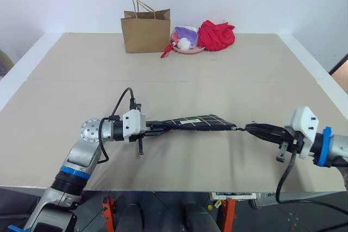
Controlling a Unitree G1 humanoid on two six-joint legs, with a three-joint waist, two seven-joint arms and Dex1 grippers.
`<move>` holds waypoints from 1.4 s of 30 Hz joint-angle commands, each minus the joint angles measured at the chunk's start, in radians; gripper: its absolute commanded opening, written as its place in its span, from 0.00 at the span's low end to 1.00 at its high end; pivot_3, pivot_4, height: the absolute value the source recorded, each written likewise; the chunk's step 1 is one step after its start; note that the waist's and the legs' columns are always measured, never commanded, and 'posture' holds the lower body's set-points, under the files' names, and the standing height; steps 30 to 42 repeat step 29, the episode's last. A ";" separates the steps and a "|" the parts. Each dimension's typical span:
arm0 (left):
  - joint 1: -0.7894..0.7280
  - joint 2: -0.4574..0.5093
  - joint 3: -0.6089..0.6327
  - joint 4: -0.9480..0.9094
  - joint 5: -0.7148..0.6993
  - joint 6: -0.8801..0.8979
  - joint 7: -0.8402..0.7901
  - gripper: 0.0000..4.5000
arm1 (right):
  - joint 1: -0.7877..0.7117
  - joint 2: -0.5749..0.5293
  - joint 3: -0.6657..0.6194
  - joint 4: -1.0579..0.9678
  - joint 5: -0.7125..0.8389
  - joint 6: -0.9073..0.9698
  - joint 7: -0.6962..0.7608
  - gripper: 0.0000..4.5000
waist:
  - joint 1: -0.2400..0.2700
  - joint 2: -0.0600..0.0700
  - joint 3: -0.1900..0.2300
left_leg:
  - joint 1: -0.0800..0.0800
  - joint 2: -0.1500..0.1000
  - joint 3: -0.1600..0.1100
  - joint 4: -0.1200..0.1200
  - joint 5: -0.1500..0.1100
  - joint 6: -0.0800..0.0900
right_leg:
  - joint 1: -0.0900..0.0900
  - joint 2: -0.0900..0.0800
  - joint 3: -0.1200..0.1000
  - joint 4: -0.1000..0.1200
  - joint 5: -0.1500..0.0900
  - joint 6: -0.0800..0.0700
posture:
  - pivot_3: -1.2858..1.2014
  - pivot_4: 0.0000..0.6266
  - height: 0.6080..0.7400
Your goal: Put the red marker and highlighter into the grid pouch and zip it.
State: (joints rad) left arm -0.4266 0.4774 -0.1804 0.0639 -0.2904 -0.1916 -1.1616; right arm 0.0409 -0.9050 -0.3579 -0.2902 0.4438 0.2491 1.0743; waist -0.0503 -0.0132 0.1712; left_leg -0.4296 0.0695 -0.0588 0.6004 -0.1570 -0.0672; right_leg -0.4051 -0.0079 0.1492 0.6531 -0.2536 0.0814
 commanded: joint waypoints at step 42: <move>0.173 0.136 0.257 -0.151 -0.076 0.400 0.305 0.98 | -0.021 0.240 0.054 -0.012 0.054 0.083 -0.260 0.98 | 0.001 0.000 0.000 | 0.000 0.000 0.000 0.000 0.000 0.000 | 0.000 0.000 0.000 0.000 0.000 -0.001 | 0.52 0.24 1.00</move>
